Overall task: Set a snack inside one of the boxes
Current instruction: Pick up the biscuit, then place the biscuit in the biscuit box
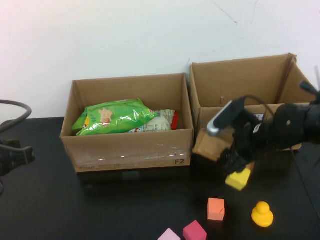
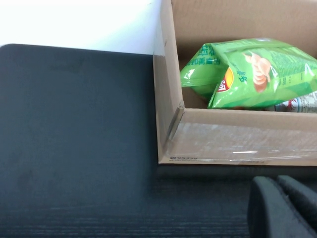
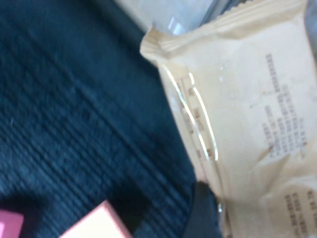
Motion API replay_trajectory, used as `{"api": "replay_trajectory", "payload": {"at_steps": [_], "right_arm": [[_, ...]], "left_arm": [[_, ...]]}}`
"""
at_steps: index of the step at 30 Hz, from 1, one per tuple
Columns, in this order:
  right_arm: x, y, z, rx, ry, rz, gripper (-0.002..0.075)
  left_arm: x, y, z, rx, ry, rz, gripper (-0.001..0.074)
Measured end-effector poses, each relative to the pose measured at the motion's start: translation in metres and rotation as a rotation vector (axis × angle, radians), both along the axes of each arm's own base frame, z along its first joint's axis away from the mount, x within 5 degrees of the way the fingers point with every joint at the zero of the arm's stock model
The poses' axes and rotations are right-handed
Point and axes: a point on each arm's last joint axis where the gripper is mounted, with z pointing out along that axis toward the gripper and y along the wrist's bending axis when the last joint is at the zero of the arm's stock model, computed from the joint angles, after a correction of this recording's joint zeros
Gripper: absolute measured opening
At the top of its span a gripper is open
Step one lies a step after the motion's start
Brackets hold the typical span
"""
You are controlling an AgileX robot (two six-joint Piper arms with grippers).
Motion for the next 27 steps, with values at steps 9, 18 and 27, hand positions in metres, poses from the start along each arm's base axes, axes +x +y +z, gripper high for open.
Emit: {"api": "replay_trajectory", "payload": {"at_steps": [9, 18, 27], "right_arm": [[0.007, 0.000, 0.009, 0.033, -0.098, -0.048, 0.0483], [0.017, 0.000, 0.004, 0.068, -0.194, -0.116, 0.0483], [0.016, 0.002, 0.006, 0.121, -0.172, -0.177, 0.0483]], "left_arm": [[0.000, 0.000, 0.000, -0.006, -0.001, 0.002, -0.0001], [0.000, 0.000, 0.000, -0.010, -0.002, 0.001, -0.0001], [0.000, 0.000, 0.000, -0.001, -0.004, -0.005, -0.0001]]}}
